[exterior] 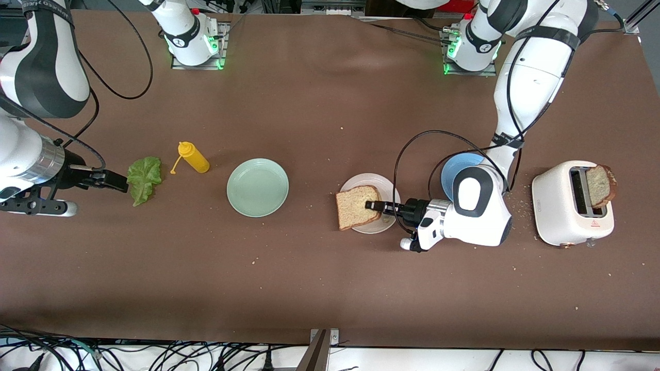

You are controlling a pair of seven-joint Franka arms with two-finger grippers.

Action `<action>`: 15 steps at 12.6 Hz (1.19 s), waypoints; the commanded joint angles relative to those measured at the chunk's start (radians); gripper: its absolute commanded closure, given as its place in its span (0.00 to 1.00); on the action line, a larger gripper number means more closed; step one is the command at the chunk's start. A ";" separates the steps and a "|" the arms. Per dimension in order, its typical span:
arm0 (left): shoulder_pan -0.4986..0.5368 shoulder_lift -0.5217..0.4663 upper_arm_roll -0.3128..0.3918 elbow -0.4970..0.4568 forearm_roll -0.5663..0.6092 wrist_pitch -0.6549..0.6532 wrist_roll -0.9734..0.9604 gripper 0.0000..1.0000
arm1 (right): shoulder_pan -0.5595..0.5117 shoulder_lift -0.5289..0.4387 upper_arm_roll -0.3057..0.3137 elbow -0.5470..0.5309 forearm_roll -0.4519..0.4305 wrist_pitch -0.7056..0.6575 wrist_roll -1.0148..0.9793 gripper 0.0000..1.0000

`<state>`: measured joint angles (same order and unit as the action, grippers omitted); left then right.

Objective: Make sandwich in beige plate with both arms
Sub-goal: 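Carry the toast to the beige plate and lower it with the left gripper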

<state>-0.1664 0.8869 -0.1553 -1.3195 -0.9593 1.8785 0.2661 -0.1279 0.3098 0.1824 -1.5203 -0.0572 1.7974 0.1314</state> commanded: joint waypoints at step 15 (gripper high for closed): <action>0.046 -0.115 0.029 -0.052 0.557 -0.074 -0.273 0.00 | 0.025 -0.008 0.000 -0.009 -0.009 0.007 0.005 0.00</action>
<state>-0.1482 0.8416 -0.1352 -1.3596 -0.4756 1.8546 0.0622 -0.1068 0.3099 0.1826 -1.5204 -0.0572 1.7974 0.1316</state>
